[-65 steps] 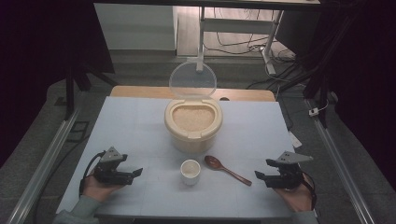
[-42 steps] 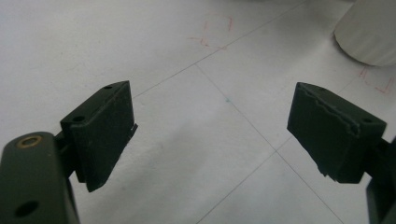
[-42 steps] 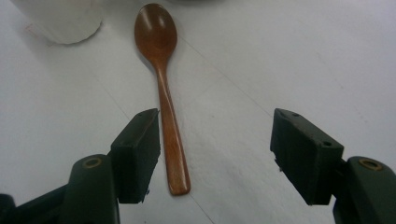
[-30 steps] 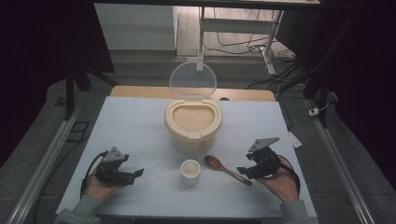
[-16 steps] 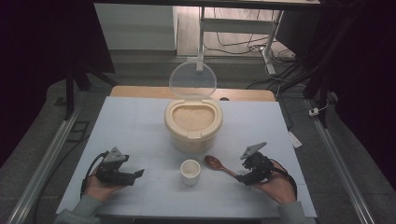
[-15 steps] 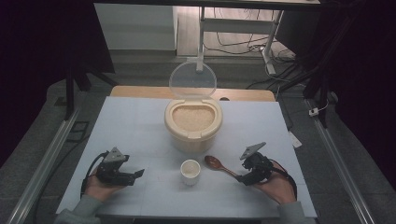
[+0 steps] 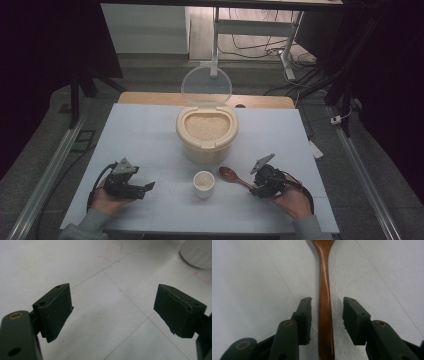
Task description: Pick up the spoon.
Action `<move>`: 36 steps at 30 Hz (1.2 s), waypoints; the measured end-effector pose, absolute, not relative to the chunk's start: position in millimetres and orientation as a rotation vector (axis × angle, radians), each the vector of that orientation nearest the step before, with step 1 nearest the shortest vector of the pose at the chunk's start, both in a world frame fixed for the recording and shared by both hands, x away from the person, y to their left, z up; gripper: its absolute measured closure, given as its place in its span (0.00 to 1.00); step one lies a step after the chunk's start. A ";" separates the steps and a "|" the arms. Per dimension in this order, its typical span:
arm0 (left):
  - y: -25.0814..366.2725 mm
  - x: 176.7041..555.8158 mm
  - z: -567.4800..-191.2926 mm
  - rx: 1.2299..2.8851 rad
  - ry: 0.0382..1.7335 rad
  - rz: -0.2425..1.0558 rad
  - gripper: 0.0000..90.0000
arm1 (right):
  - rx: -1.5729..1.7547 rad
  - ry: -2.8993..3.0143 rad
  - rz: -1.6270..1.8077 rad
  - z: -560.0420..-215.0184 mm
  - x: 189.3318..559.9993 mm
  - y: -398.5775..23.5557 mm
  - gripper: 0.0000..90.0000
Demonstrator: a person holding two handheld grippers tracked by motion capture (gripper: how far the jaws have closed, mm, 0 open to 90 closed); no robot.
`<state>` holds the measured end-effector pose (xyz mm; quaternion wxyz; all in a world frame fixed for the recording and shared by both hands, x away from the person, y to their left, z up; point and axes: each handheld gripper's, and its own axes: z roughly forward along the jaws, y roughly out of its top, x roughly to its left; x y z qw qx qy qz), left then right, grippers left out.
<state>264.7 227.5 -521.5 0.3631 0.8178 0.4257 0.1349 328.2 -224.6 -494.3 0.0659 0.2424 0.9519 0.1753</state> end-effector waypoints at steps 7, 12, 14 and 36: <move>227.7 265.0 -521.8 2.107 1.099 0.351 0.17 | 0.717 2.891 0.473 -496.5 330.4 -217.5 0.74; 226.2 265.5 -522.5 2.114 1.102 0.351 0.17 | 0.709 2.908 0.421 -496.2 332.0 -211.8 0.82; 225.8 265.4 -522.5 2.117 1.101 0.350 0.17 | 0.704 2.914 0.422 -496.2 332.1 -211.7 0.84; 227.9 265.1 -521.8 2.112 1.094 0.359 0.17 | 0.743 2.898 0.600 -486.2 327.8 -225.2 0.88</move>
